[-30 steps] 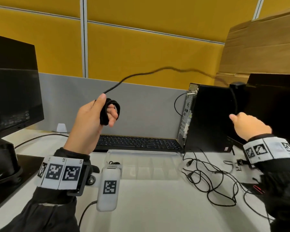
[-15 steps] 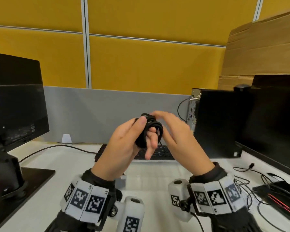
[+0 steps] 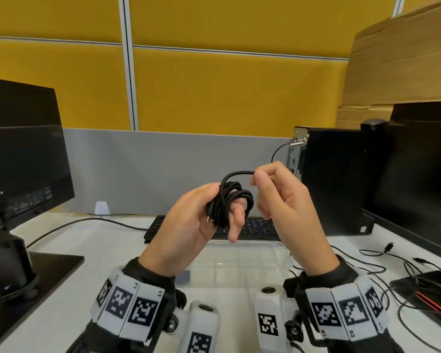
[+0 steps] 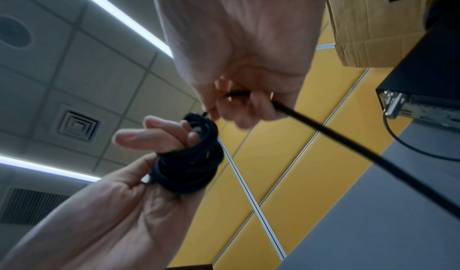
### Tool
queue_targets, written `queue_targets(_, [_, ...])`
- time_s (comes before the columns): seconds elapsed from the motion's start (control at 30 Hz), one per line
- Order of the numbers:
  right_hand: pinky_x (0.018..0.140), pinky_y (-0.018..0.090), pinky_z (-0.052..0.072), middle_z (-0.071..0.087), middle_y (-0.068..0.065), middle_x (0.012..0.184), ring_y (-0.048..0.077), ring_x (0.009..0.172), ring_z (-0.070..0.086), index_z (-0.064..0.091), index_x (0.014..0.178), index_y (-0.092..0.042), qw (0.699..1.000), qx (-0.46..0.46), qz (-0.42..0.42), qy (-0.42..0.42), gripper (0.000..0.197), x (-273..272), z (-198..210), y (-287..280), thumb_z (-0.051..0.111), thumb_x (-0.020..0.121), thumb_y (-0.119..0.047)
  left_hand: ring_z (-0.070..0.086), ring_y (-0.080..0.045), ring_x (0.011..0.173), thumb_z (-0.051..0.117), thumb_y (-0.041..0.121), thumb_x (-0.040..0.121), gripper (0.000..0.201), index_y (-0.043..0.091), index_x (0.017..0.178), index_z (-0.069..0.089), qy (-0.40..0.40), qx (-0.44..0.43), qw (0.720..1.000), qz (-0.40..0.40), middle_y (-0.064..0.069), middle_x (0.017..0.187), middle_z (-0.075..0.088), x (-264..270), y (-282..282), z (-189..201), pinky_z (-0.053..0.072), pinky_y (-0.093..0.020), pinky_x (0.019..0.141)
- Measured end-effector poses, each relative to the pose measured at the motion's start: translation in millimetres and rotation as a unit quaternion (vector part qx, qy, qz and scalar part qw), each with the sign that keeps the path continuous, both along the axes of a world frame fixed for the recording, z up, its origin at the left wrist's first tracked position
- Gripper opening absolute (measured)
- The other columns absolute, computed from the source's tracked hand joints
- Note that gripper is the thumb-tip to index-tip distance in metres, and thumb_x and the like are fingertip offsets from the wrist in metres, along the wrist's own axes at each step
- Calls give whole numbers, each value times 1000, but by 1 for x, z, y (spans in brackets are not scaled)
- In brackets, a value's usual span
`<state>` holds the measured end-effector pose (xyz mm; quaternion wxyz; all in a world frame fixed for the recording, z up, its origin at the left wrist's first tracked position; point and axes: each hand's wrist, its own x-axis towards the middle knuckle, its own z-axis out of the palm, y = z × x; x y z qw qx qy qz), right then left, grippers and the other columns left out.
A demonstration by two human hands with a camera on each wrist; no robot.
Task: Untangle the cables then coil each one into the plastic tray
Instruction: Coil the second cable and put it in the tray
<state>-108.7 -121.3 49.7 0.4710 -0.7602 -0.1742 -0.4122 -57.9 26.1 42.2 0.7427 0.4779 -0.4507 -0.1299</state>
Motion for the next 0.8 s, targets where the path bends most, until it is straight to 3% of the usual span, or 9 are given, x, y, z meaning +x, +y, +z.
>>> queue_targets(0.1, [51,17,40,47,2,57,9,51,49,52,87,-7,999,14,18,25,21,-6,3,-2,43,98,-21,61,-24,61,27,19,90,39,-5,94,57,9,-2,998,-55,-12,73,65,1,0,-1,50,-26,71])
queue_targets(0.23, [46,23,32,40,-9,51,7,43,38,51,85,-13,998,46,22,41,27,-1,-1,3,44,94,-38,68,-34,81,31,20,87,41,-6,97,61,60,4,987,-151,-21,87,69,-3,1,0,51,-29,80])
queue_targets(0.33, [45,19,28,38,-10,52,6,40,36,50,85,-17,997,49,33,50,28,4,-4,6,44,91,-44,63,-41,100,33,18,89,39,-4,104,62,89,16,970,-226,-27,104,66,0,4,-1,48,-33,92])
queue_targets(0.43, [48,24,34,45,-11,55,6,47,40,52,83,-23,1000,4,-5,25,18,3,-2,8,46,96,-34,57,-44,110,36,18,91,37,-7,108,58,111,19,954,-279,-32,114,61,3,6,-1,42,-35,100])
queue_targets(0.5, [48,21,36,47,-13,56,6,47,43,52,85,-22,1000,-16,-15,16,16,3,-2,8,45,97,-29,61,-42,106,31,18,89,40,-5,99,63,135,42,952,-272,-30,109,64,2,5,2,46,-32,96])
queue_targets(0.63, [51,23,38,48,-13,59,6,52,44,53,86,-19,999,-36,-28,11,15,2,-3,11,46,97,-26,69,-32,67,32,29,85,49,6,64,70,148,108,976,-117,-17,68,69,-7,4,7,54,-25,70])
queue_targets(0.7, [53,27,39,46,-11,60,8,54,43,53,86,-20,999,-37,-27,9,15,1,-4,13,46,96,-28,64,-27,56,35,35,85,50,7,64,70,139,126,979,-80,-11,55,61,-9,4,9,51,-26,69])
queue_targets(0.8, [54,34,39,44,-7,60,19,56,43,54,85,-20,999,-25,-29,-1,15,2,-5,14,47,96,-27,58,-25,51,27,43,91,61,5,66,66,133,139,980,-59,-7,47,50,-8,4,9,50,-22,65])
